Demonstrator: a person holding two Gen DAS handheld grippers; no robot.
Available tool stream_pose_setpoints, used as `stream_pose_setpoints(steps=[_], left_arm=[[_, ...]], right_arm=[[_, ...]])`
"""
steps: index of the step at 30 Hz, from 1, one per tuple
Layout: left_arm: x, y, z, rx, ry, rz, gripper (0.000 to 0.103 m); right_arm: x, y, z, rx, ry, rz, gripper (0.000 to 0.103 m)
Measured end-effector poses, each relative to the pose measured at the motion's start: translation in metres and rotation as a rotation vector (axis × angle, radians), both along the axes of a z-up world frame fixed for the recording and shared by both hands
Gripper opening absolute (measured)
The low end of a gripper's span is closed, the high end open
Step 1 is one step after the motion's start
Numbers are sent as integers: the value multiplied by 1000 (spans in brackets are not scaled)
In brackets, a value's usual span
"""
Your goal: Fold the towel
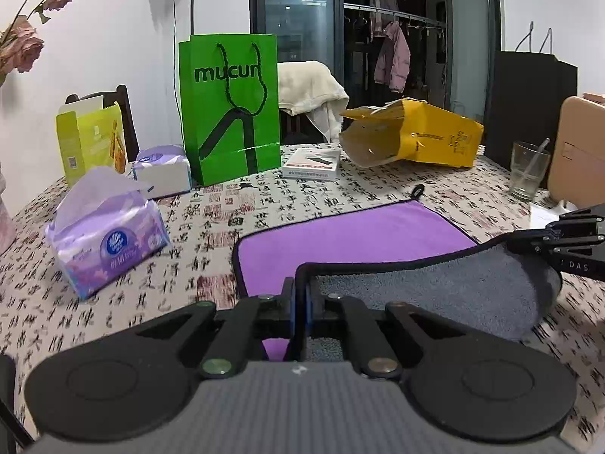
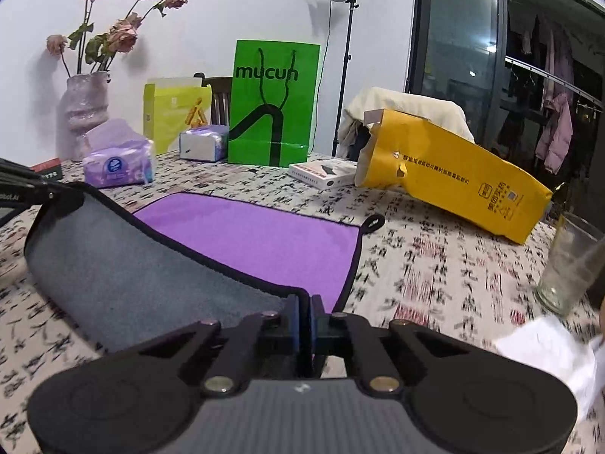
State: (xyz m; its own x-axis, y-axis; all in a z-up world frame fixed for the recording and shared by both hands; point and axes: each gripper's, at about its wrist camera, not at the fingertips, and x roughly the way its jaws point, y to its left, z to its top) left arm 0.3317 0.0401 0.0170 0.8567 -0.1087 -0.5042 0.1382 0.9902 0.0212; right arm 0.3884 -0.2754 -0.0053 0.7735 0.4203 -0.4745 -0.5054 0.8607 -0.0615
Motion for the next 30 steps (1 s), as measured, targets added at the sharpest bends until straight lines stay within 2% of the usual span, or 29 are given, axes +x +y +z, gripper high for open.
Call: stream_pose_setpoints(steps=[10,30], left_arm=[[36,10,-2,-11,7,2,6],[78,15,-3,-21,24,22,6]], right_arm=[[47,11,5,-3,-3,5,5],[87,18,5,-2,29,-8,5]])
